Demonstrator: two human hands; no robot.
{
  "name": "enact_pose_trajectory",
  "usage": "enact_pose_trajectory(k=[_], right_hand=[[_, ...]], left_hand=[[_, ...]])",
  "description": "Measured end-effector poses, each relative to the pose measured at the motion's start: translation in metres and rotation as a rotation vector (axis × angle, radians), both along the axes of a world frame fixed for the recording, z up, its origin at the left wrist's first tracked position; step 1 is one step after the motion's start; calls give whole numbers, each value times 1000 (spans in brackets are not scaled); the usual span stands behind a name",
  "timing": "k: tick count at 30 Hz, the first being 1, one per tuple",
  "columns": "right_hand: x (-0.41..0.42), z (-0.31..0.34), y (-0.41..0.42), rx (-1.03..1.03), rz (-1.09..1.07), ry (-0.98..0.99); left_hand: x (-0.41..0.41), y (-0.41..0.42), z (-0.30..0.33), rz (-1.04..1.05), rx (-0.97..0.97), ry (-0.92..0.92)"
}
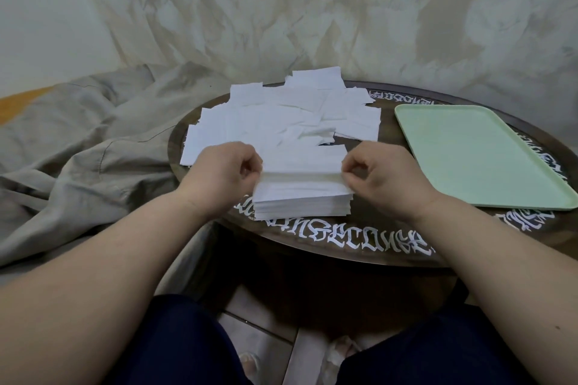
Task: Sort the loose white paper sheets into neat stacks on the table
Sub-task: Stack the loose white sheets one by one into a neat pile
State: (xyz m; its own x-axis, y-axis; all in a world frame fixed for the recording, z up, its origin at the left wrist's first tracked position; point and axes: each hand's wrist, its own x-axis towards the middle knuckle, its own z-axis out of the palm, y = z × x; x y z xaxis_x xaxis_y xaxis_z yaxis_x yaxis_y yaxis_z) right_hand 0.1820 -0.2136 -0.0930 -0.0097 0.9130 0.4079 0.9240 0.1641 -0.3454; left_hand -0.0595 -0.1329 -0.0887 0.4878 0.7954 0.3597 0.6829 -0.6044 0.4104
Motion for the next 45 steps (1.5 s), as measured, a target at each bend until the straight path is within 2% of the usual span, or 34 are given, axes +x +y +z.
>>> enact_pose_trajectory(k=[2,5,24,31,37,45], right_hand=[[0,0,-3,-92,5,-16],[0,3,-5,-115,2,-23],[-3,3,-8,-139,34,-29],[-5,2,-8,-201,20,-56],[-8,2,-3,-212,43,-197],[-11,4,-4,-204,64,-254]], left_hand=[[0,-1,0,-24,-74,59],[0,-3,2,-41,-130,75],[-7,-5,4,-36,-140,37],[-5,-6,3,-34,-170,104],[-5,-5,4,-37,-172,105],[-6,-2,-1,-19,-189,145]])
